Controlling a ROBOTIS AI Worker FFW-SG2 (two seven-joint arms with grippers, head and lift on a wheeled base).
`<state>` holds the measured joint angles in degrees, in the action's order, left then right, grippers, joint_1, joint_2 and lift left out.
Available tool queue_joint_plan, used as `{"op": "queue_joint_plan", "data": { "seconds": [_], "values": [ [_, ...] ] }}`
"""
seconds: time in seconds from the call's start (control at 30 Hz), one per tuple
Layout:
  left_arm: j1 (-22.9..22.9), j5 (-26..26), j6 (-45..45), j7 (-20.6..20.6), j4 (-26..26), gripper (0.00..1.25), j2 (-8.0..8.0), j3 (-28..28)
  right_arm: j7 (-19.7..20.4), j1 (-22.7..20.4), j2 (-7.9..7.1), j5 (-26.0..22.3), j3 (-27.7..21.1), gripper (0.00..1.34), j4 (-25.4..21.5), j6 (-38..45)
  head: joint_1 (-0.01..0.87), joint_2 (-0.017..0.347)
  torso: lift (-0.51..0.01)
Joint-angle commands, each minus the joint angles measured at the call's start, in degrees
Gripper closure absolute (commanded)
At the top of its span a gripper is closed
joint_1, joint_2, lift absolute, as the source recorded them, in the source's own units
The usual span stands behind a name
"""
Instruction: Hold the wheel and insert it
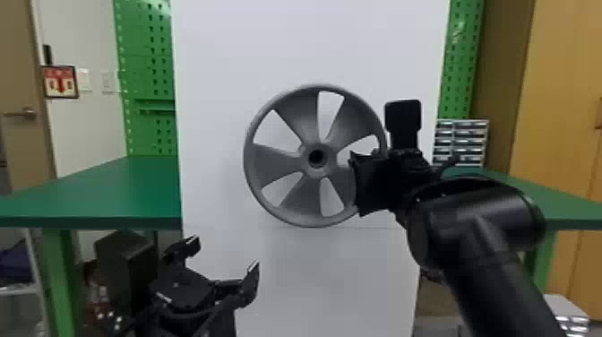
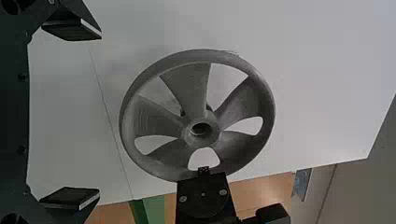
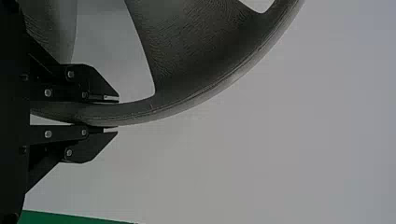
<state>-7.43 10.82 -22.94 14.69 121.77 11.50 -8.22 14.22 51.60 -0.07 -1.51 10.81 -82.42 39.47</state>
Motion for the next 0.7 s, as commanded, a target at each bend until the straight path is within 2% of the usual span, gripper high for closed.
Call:
{"op": "queue_joint_plan", "data": {
  "seconds": [0.0,0.67],
  "values": [
    [-0.21,0.08,0.27,0.08,-0.31,0.10,0.02,-0.31,0.01,0.08,0.13,0.54,-0.44,1.17,0.86,-0.44,0.210,0.009,-0.442],
    [-0.65,0.52,0.71,-0.01,-0.66,0.10,0.46,-0.75,0.01,1.40,0.13,0.80,-0.97,1.17,2.18,-0.71,0.210,0.009,-0.442]
  ]
}}
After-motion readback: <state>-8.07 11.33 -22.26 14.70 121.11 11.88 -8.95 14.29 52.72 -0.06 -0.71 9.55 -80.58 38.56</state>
